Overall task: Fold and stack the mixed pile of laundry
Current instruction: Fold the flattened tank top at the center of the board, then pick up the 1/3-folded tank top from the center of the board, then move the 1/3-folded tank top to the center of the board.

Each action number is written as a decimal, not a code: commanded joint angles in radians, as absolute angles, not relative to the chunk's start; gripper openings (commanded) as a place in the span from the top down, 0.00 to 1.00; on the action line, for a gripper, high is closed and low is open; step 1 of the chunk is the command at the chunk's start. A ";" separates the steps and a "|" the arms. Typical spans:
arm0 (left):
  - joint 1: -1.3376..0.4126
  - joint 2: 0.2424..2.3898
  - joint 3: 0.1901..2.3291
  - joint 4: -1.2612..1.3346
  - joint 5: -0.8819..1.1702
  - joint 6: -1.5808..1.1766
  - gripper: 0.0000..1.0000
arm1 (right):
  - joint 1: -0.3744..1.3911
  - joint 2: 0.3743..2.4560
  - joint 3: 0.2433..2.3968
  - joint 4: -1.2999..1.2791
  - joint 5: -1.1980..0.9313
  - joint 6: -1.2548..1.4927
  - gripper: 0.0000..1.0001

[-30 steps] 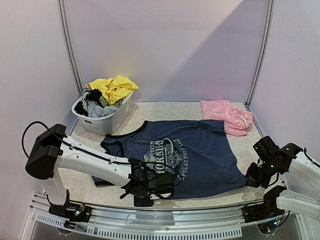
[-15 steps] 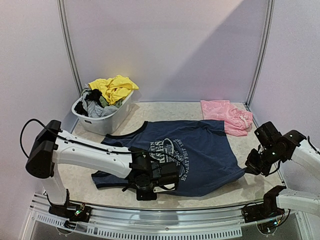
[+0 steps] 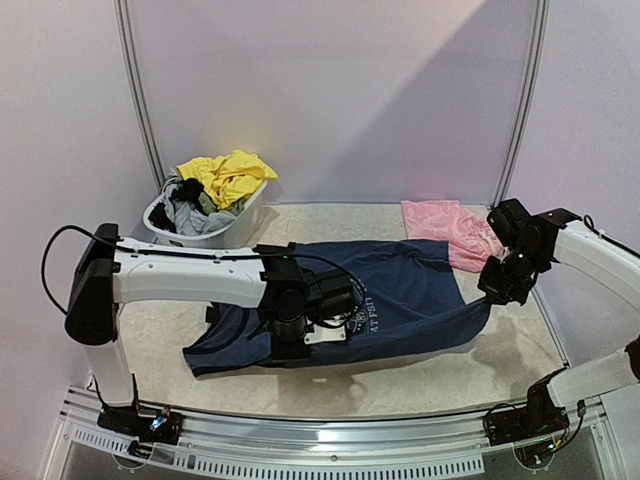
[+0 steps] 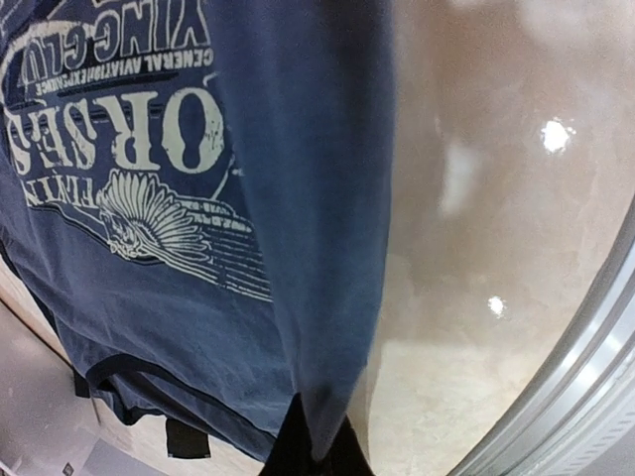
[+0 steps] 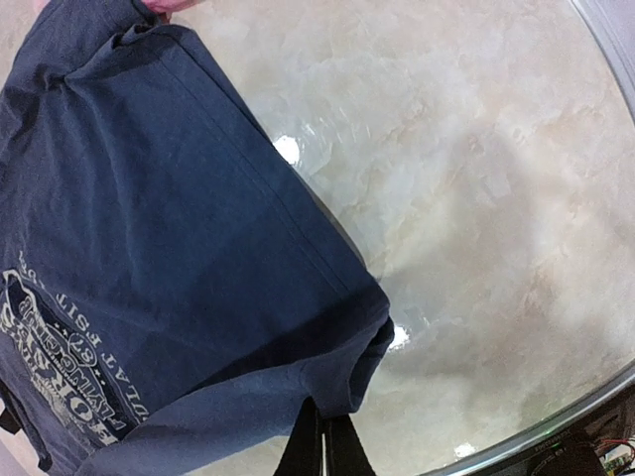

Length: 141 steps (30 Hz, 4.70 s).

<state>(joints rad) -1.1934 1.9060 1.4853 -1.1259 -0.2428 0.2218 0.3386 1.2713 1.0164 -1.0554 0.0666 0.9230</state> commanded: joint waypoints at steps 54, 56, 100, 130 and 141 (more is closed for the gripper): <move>-0.997 2.205 1.739 -1.143 -0.406 0.226 0.87 | 0.243 1.860 1.328 -0.871 -0.048 0.692 0.89; -0.997 2.195 1.746 -1.152 -0.409 0.201 0.79 | 0.244 1.862 1.350 -0.885 -0.053 0.682 0.80; -0.426 0.956 0.464 -0.750 0.062 -1.012 0.19 | 0.071 1.410 0.687 -0.540 -0.326 1.025 0.68; -0.321 1.058 0.596 -0.807 0.066 -0.934 1.00 | 0.069 1.331 0.755 -0.812 -0.146 0.803 1.00; -0.317 0.941 0.563 -0.922 0.061 -0.983 1.00 | 0.069 1.147 0.618 -0.950 -0.137 0.773 1.00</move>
<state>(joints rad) -0.3344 1.0035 0.5671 -0.8112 0.1055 -0.9749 0.0753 1.2037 0.6418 -0.8501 -0.1898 0.7940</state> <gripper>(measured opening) 0.033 0.007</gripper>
